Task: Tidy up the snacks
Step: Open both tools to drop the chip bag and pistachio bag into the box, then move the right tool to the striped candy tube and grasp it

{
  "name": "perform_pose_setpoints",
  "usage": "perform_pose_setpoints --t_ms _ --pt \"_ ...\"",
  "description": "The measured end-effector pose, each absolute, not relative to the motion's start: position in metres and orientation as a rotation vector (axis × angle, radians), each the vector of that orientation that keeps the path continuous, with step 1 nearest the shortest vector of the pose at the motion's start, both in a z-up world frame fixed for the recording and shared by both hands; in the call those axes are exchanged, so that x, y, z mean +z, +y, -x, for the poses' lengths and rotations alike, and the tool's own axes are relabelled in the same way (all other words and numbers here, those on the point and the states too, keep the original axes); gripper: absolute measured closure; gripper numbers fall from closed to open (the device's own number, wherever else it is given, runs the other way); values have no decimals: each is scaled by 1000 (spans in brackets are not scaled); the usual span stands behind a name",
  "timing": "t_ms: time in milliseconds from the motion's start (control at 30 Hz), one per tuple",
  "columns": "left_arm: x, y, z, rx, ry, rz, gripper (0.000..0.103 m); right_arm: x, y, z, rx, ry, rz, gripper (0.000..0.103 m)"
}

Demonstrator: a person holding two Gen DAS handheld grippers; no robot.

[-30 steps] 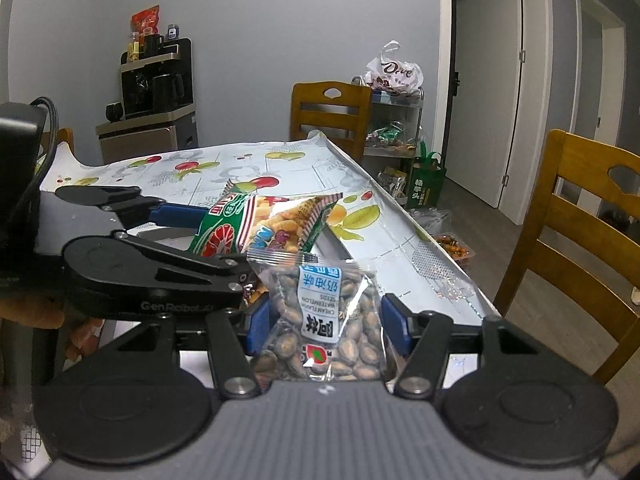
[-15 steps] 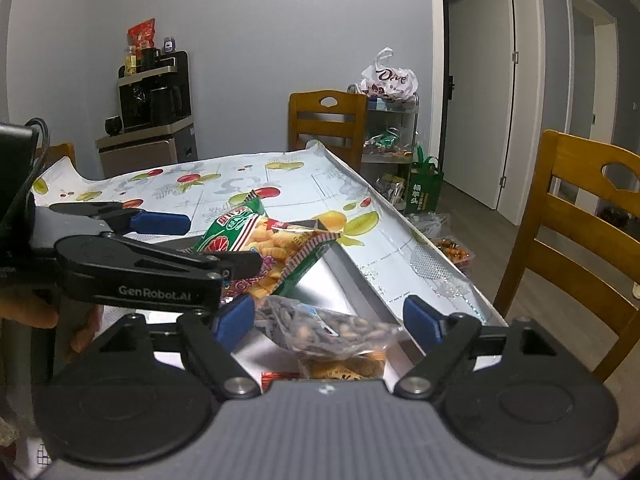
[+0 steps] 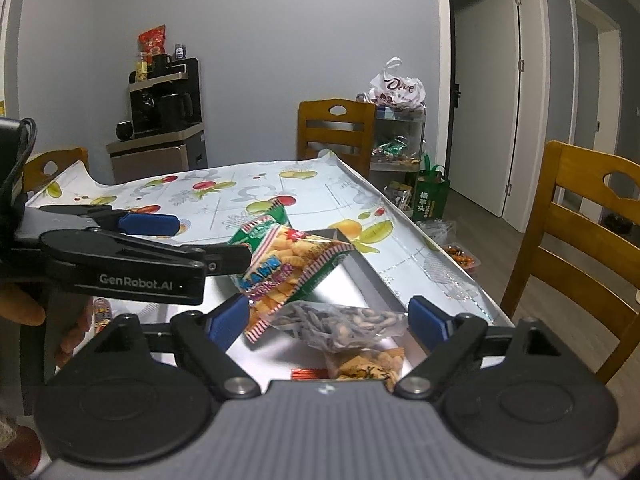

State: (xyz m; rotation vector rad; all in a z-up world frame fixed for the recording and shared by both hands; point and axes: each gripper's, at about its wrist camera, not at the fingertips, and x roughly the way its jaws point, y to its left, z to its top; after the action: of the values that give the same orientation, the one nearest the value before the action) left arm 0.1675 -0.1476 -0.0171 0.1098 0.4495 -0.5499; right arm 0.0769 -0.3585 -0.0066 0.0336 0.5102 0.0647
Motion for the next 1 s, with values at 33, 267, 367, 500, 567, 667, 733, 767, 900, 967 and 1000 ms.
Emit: perform_pose_setpoints --t_ms 33,267,367,500,567,667,733,767,900,967,1000 --pt "-15 -145 -165 -548 446 -109 9 -5 -357 -76 67 508 -31 16" --pt "-4 -129 -150 -535 434 -91 8 5 -342 -64 92 489 -14 15" --pt "0 -122 -144 -523 431 -87 8 8 -334 -61 102 486 -8 15" --pt "3 -109 -137 -509 437 -70 8 10 -324 -56 121 483 0 15" --pt "4 -102 -133 -503 440 -63 8 13 -318 -55 137 477 -1 14" --pt "6 -91 -129 -488 436 -53 7 15 -309 -52 154 473 -1 11" --pt "7 -83 -126 -480 438 -46 6 15 -302 -51 162 474 7 11" --pt "8 -79 -124 -478 438 -44 6 16 -299 -51 166 475 11 11" --pt "9 -68 -116 -458 429 -57 2 17 -284 -51 182 478 18 11" --pt "10 -61 -112 -447 423 -57 0 18 -277 -50 192 477 18 10" --pt "10 -57 -110 -439 421 -50 0 18 -274 -50 198 476 19 9"
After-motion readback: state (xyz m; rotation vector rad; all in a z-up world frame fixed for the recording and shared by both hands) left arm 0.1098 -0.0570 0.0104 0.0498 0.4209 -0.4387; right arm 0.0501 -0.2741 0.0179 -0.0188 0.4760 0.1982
